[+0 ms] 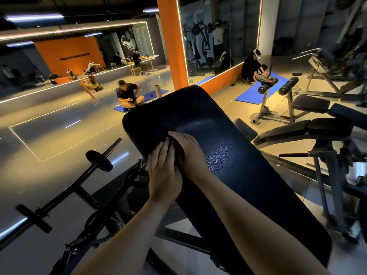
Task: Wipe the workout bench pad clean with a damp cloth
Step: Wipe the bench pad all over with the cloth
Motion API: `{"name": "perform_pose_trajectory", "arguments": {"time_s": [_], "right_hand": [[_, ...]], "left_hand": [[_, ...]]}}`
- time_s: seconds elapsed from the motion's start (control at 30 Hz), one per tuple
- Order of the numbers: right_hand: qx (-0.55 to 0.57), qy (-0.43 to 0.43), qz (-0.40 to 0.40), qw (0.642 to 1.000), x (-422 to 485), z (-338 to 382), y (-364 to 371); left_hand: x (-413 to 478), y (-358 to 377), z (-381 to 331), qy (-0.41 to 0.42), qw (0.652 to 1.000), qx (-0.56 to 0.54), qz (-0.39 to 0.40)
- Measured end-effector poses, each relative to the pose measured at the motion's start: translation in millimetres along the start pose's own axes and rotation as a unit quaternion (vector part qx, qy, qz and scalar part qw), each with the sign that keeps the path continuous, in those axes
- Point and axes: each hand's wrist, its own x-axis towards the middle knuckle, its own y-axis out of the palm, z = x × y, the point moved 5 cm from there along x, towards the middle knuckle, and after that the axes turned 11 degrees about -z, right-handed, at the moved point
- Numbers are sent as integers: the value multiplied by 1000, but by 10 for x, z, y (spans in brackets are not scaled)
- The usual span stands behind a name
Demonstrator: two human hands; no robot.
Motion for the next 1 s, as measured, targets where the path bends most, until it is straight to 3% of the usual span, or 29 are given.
{"name": "perform_pose_trajectory", "arguments": {"time_s": [0.1,0.17,0.23,0.27,0.37,0.43,0.5,0.53,0.7,0.8,0.9,1.0], "right_hand": [[-89,-37,-3,995,212,-254,-134],[-155,63,-44,985,387,-631,-324],[-166,192,-90,963,433,-858,-452],[-156,217,-98,958,420,-802,-421],[-93,92,-84,988,313,-269,-105],[-59,-15,-39,997,247,-72,35],[-63,-64,-28,996,394,-196,-13],[-78,-48,-34,995,490,-328,-62],[-96,194,-123,968,765,-953,-369],[-63,118,-107,985,627,-525,-126],[16,-22,-19,999,414,-29,106],[19,-103,42,994,467,-149,5]], "left_hand": [[-2,9,-19,-10,999,31,22],[1,15,-28,-19,998,50,33],[4,8,-55,-26,997,62,33],[13,1,-64,-37,997,57,32],[120,-22,-71,-72,997,29,16],[248,-31,-78,-54,997,59,-3],[342,-10,-88,-28,994,107,-7],[355,4,-93,-19,992,126,-5],[307,42,-70,-27,988,154,-15],[303,17,-34,-48,992,115,-36],[269,-1,6,-70,994,63,-57],[218,-5,12,-72,995,56,-38]]}}
